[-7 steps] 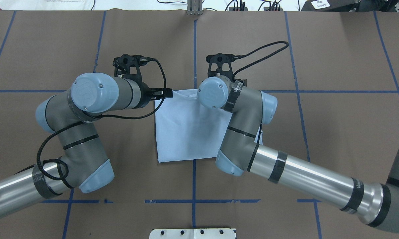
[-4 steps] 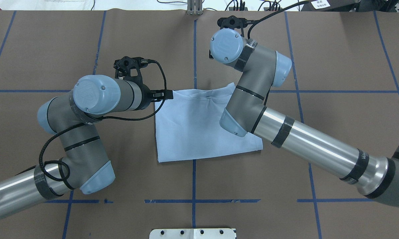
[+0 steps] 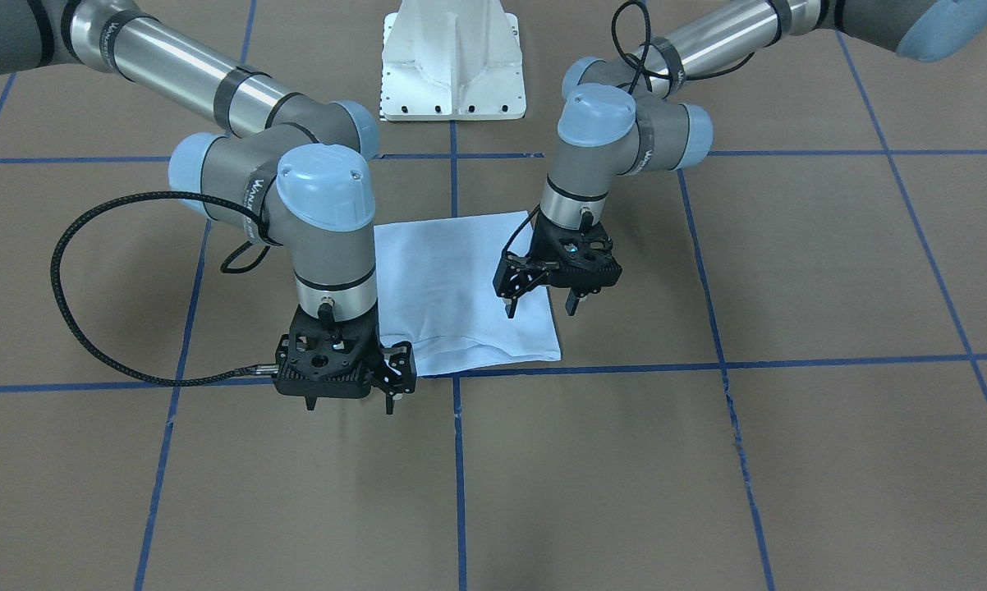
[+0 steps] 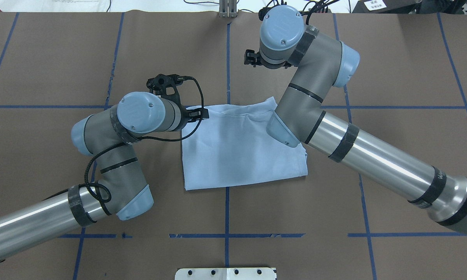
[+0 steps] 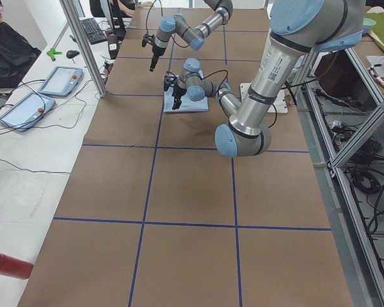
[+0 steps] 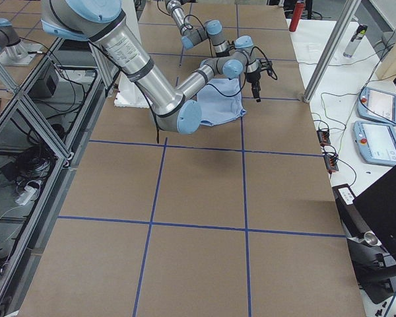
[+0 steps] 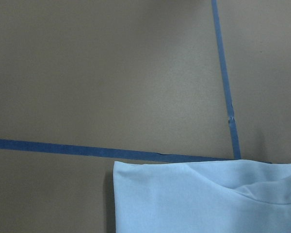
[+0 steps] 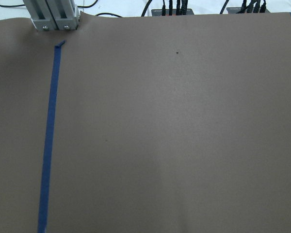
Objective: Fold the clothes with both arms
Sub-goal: 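Raise the right gripper away from the shirt while the left gripper lifts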
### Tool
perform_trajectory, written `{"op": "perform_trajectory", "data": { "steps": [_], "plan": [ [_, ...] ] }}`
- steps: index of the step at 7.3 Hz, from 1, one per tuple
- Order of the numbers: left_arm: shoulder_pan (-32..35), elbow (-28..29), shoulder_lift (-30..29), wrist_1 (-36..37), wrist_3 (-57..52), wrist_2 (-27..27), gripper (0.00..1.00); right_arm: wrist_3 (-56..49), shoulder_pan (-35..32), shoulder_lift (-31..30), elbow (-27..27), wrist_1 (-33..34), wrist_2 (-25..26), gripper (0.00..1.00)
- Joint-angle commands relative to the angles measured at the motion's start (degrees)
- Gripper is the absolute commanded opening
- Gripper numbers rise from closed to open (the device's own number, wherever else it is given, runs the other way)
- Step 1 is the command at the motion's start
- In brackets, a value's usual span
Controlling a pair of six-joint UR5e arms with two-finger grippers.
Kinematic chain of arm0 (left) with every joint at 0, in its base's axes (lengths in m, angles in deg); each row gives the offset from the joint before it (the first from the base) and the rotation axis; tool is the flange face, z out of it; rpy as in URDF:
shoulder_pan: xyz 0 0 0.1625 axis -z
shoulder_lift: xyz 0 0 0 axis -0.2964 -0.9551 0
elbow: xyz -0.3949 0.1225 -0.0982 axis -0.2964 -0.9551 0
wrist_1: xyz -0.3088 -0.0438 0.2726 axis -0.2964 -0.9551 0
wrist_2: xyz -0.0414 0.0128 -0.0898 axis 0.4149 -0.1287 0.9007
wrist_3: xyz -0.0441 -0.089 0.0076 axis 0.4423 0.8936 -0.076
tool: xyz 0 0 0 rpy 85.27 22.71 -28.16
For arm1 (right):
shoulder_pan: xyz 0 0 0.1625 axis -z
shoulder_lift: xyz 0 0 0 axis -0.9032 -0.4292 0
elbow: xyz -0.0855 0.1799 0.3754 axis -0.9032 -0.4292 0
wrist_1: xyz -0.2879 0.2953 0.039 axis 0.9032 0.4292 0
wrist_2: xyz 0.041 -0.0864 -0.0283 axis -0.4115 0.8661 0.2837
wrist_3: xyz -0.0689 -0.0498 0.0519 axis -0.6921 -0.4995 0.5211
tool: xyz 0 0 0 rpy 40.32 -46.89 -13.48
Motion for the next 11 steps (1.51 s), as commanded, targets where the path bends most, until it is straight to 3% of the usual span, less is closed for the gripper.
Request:
{"op": "perform_trajectory", "data": {
  "steps": [1, 3, 9, 10, 11],
  "plan": [
    [-3.04, 4.61, -3.58, 0.46, 0.04, -3.25, 1.00, -0.20, -0.05, -1.47, 1.50, -0.01, -0.17, 1.00],
    [-2.97, 10.18, -5.88, 0.20, -1.27, -4.67, 1.00, -0.38, 0.04, -1.47, 1.50, -0.10, -0.17, 1.00],
    [3.27, 13.18, -6.06, -0.15, -5.49, -5.03, 1.00, 0.23, 0.22, -2.52, 1.50, -0.80, -0.08, 1.00],
    [5.19, 12.13, -6.15, -0.32, -6.54, -1.90, 1.00, 0.85, 0.83, -2.96, 1.59, -4.63, -0.17, 1.00],
    [7.91, 8.82, -5.63, -0.06, -10.47, 4.57, 1.00, 2.85, 2.49, -3.40, 2.81, -4.85, -0.17, 1.00]
  ]
}}
